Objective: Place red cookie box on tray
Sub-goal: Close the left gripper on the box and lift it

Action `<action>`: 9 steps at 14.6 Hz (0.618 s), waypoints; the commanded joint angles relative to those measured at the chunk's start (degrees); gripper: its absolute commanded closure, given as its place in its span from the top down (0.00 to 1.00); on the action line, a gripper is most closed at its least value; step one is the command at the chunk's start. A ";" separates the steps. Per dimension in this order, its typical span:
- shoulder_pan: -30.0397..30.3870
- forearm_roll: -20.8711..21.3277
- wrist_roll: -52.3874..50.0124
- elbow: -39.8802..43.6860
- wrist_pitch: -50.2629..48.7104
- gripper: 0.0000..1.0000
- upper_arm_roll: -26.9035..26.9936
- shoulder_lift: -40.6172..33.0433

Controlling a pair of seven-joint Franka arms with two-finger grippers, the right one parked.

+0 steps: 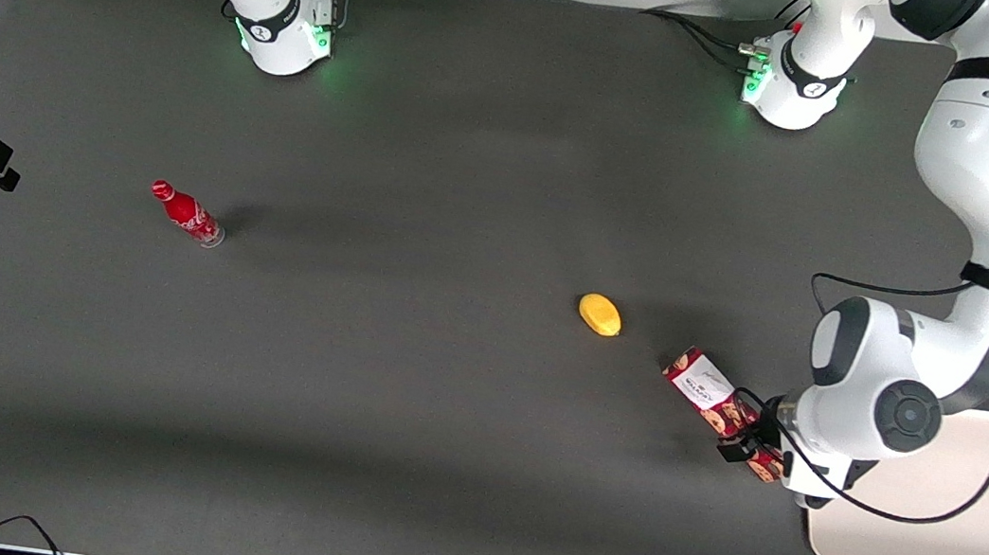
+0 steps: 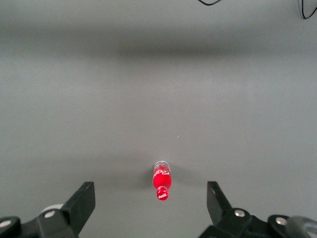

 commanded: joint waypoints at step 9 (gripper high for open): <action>-0.04 4.81 -3.54 -7.86 6.75 0.00 -0.11 -1.07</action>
